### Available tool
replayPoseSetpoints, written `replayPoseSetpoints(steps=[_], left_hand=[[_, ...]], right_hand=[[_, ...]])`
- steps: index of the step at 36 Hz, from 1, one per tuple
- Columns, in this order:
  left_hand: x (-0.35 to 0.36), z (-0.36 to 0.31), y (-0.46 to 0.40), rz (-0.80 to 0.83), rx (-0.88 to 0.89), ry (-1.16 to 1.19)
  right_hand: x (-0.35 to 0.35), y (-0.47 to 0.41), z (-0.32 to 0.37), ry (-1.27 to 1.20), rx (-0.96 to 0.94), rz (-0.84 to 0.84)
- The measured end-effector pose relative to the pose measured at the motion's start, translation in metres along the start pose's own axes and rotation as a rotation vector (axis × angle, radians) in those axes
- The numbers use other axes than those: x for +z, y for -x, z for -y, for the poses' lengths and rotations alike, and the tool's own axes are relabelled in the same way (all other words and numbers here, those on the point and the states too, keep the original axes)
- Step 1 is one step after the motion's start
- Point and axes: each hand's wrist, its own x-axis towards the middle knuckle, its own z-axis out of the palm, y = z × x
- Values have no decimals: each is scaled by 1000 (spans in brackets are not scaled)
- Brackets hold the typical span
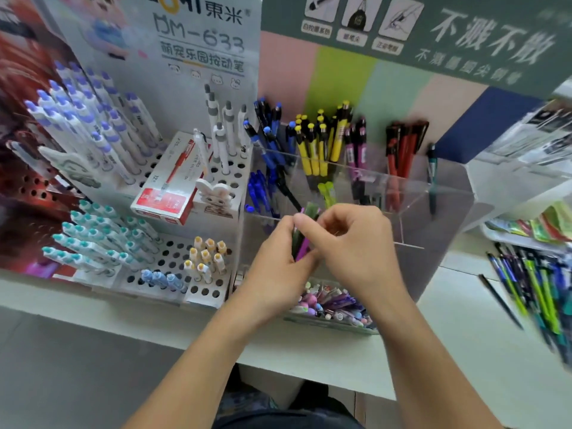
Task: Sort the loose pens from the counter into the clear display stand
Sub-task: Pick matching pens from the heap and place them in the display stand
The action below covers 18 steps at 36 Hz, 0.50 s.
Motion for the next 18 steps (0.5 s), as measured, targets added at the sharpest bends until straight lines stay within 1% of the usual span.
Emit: replayPoseSetpoints(steps=[2, 4, 5, 6, 8, 9, 11, 12, 13, 15, 16, 18], left_hand=[[11, 5, 0, 21, -9, -79], [22, 5, 0, 41, -47, -86], [27, 5, -1, 57, -94, -27], [31, 4, -2, 77, -161, 91], [37, 1, -5, 130, -284, 397], [39, -1, -8, 150, -320, 510], [42, -2, -10, 157, -367, 626], [43, -1, -12, 134, -382, 639], [45, 0, -13, 99, -386, 635], [46, 1, -14, 61, -373, 611], [46, 1, -14, 72, -362, 618], [45, 1, -12, 103, -339, 639]], right_hand=[[1, 3, -17, -84, 100, -8], [-3, 3, -27, -167, 182, -8], [-6, 3, -32, -190, 195, -18], [-10, 3, -35, -207, 191, -35], [-19, 4, -39, -238, 164, -86], [-23, 5, -39, -261, 154, -110], [-32, 7, -37, -364, 156, -151], [-37, 7, -36, -438, 162, -181], [-43, 7, -35, -507, 161, -226], [-60, 6, -34, -584, 107, -383], [-70, 4, -35, -568, 48, -485], [-86, -1, -40, -429, -94, -642]])
